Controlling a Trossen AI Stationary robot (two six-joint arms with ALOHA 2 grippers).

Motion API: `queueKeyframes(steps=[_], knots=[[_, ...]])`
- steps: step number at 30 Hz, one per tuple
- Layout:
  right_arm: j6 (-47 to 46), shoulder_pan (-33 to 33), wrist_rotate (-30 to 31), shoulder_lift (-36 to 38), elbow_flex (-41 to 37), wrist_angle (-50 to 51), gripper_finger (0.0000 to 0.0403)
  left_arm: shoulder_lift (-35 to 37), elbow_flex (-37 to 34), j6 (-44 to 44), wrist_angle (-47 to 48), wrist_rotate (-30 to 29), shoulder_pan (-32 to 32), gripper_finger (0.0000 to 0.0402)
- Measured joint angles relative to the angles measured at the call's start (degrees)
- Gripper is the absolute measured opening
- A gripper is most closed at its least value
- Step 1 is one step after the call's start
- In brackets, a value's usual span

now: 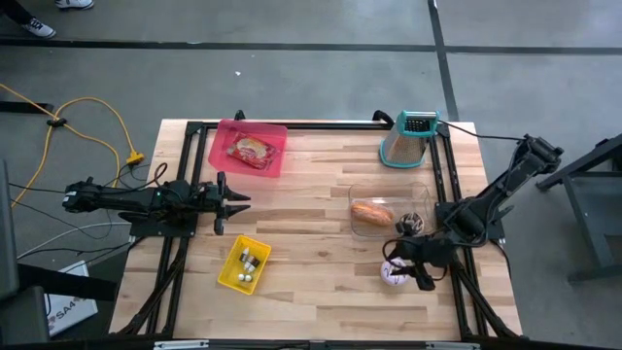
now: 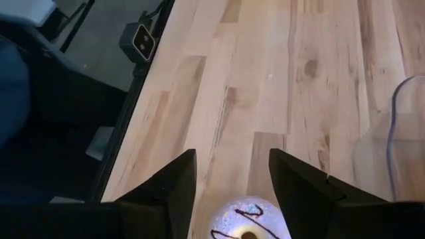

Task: Pick & Place Food Item
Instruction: Put the violet donut into the transparent bin

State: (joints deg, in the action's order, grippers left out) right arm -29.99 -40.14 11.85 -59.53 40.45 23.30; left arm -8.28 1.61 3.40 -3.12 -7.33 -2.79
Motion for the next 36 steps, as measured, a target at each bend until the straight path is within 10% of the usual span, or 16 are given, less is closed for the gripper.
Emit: queueKeyframes(steps=[36], knots=[[-16.51,-3.74,-7.2,-18.89,0.0,4.59,0.0178,-0.01,0.02,0.02,-0.01,0.0,-0.01,0.01]])
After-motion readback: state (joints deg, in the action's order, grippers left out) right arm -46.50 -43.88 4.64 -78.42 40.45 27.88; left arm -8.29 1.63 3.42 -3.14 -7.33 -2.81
